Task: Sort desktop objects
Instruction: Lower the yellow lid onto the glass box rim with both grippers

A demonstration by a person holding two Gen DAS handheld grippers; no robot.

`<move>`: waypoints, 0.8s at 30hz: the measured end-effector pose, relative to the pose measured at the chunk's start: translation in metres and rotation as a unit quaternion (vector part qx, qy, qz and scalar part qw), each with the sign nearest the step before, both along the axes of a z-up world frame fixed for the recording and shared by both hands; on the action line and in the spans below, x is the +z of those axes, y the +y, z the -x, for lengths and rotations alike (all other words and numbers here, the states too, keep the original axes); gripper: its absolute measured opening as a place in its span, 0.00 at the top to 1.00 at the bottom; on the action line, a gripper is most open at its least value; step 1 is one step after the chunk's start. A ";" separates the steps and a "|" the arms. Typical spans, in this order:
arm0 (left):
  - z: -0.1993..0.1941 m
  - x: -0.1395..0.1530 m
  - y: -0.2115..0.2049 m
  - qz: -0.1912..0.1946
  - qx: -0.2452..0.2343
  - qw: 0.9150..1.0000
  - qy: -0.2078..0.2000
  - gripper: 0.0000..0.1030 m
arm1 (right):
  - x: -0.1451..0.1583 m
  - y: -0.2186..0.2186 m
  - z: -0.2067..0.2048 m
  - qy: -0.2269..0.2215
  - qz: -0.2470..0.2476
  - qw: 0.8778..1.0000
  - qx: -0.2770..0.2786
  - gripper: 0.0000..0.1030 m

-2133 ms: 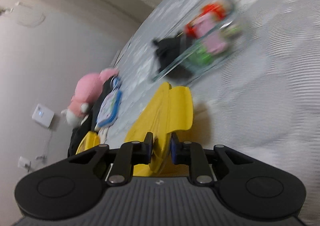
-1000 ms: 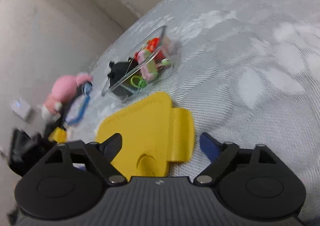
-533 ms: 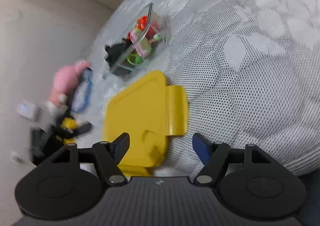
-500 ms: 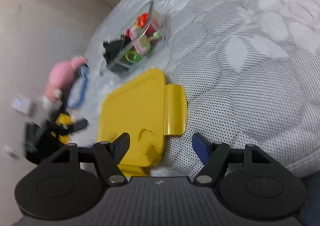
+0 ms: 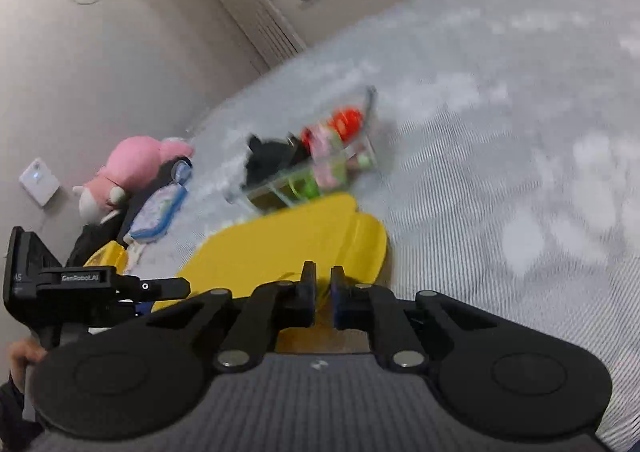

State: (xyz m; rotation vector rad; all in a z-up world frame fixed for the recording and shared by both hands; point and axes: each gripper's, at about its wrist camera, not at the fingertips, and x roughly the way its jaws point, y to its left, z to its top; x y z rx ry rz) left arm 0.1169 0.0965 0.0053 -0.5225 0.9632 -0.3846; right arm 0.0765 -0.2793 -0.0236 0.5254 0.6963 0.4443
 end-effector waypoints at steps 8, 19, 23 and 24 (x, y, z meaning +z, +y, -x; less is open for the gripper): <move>0.001 0.022 -0.015 0.021 -0.046 0.999 -0.006 0.36 | 0.027 -0.012 -0.003 0.001 -0.063 0.997 0.043 0.83; -0.006 -0.026 -0.019 0.001 -0.017 0.997 0.070 0.16 | -0.047 -0.036 -0.015 0.203 -0.142 0.969 0.020 0.49; -0.004 -0.025 -0.020 0.006 -0.024 0.998 0.062 0.15 | -0.054 -0.022 -0.016 0.197 -0.143 0.970 0.014 0.41; -0.004 -0.026 -0.019 0.013 -0.025 0.998 0.063 0.15 | -0.053 -0.021 -0.017 0.192 -0.149 0.970 0.010 0.37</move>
